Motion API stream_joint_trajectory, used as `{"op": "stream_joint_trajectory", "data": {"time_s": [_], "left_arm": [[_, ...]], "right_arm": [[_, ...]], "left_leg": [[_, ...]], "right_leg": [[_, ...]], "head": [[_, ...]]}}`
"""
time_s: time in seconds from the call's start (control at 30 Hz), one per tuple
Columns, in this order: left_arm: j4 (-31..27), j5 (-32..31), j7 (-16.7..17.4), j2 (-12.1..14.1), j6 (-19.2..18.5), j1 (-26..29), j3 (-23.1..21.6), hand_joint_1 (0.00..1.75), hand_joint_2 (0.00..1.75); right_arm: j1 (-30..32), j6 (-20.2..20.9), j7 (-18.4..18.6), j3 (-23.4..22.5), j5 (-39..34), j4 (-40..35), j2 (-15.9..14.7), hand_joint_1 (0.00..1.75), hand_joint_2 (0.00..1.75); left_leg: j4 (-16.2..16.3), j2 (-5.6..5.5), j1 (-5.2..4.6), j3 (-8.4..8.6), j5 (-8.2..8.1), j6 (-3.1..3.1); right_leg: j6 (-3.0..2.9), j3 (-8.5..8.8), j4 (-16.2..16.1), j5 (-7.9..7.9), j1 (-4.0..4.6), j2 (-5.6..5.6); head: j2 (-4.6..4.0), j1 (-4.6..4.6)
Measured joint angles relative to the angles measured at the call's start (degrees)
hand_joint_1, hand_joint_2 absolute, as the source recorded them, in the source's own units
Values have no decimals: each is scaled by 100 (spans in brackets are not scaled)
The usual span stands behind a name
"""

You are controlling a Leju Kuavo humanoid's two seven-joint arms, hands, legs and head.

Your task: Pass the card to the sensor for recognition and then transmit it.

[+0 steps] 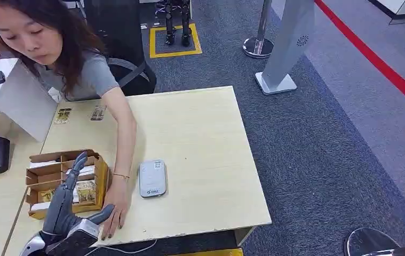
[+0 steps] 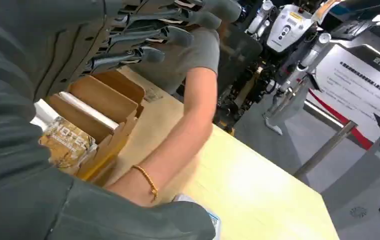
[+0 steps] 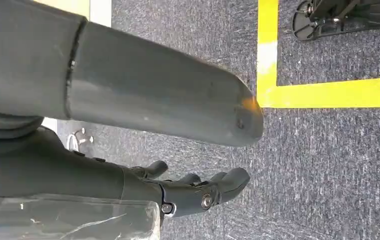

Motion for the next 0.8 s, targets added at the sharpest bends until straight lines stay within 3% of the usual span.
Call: {"op": "stream_joint_trajectory", "data": {"time_s": [0.8], "left_arm": [[-2,-380,54,50,153,15,31,0,175]], "right_arm": [[2,-2,46,0,-6,0,0,0,0]], "left_leg": [[0,0,0,0,0,0]], "right_leg": [[0,0,0,0,0,0]], "head": [[2,0]]}}
